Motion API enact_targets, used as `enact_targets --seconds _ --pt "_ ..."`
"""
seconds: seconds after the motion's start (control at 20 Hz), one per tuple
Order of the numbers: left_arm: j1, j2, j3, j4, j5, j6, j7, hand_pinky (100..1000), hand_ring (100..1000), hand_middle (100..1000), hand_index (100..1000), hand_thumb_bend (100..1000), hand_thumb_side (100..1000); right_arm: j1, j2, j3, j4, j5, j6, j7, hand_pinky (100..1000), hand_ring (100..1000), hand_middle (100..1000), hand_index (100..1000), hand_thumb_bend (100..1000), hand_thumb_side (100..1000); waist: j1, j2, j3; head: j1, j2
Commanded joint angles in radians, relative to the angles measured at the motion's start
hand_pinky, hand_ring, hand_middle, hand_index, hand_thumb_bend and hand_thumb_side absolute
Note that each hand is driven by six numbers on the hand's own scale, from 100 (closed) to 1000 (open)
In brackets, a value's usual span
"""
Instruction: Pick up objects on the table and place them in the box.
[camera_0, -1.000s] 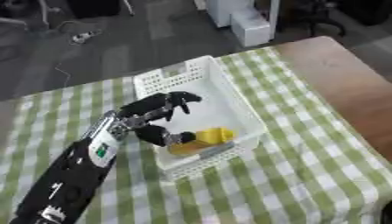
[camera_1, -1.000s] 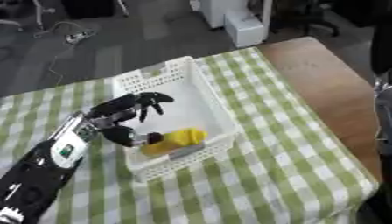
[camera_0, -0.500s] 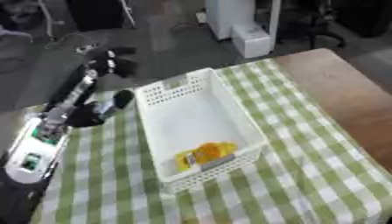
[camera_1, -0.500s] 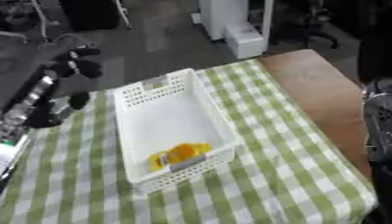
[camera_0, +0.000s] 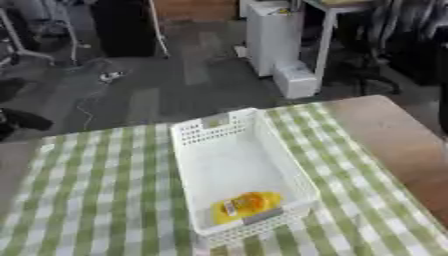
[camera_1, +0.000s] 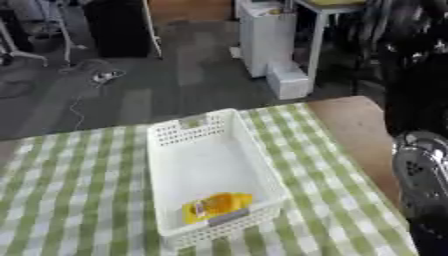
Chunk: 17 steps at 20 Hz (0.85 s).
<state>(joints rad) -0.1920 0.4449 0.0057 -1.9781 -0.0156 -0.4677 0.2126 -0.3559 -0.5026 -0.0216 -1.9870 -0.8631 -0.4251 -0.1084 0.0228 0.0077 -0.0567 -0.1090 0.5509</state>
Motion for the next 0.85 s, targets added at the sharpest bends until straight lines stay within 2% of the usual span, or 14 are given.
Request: enact_targets --seconds 0.05,0.2,0.35,0.7,0.85 --pt "-0.031 -0.007 0.018 -0.022 0.037 -0.035 0.027 576 602 812 851 343 885 0.017 -0.037 -0.04 -0.013 0.033 -0.042 -0.014 100 468 622 667 320 605 -0.005 -0.008 0.01 0.01 -0.004" --pt "-0.047 -0.027 0.028 -0.022 0.049 -0.039 0.06 580 605 814 860 336 877 0.04 -0.044 -0.069 -0.013 0.062 -0.076 -0.049 100 468 621 666 321 604 -0.009 -0.003 0.024 0.029 0.001" --pt "-0.047 -0.034 0.029 -0.022 0.044 -0.037 0.079 580 606 819 866 338 876 0.042 -0.044 -0.063 -0.013 0.08 -0.085 -0.057 100 468 622 667 317 606 -0.008 0.004 0.026 0.044 0.0" --pt "-0.03 -0.035 0.019 -0.022 0.024 -0.036 0.075 576 603 821 871 343 874 0.032 -0.033 -0.029 -0.013 0.074 -0.064 -0.023 100 468 624 669 310 609 -0.006 0.016 0.017 0.015 -0.023" --pt "-0.052 -0.038 0.013 -0.022 0.032 -0.029 0.075 586 606 821 873 343 877 0.036 -0.031 -0.035 -0.013 0.07 -0.061 -0.021 100 468 623 667 313 607 -0.008 0.013 0.02 -0.017 -0.018"
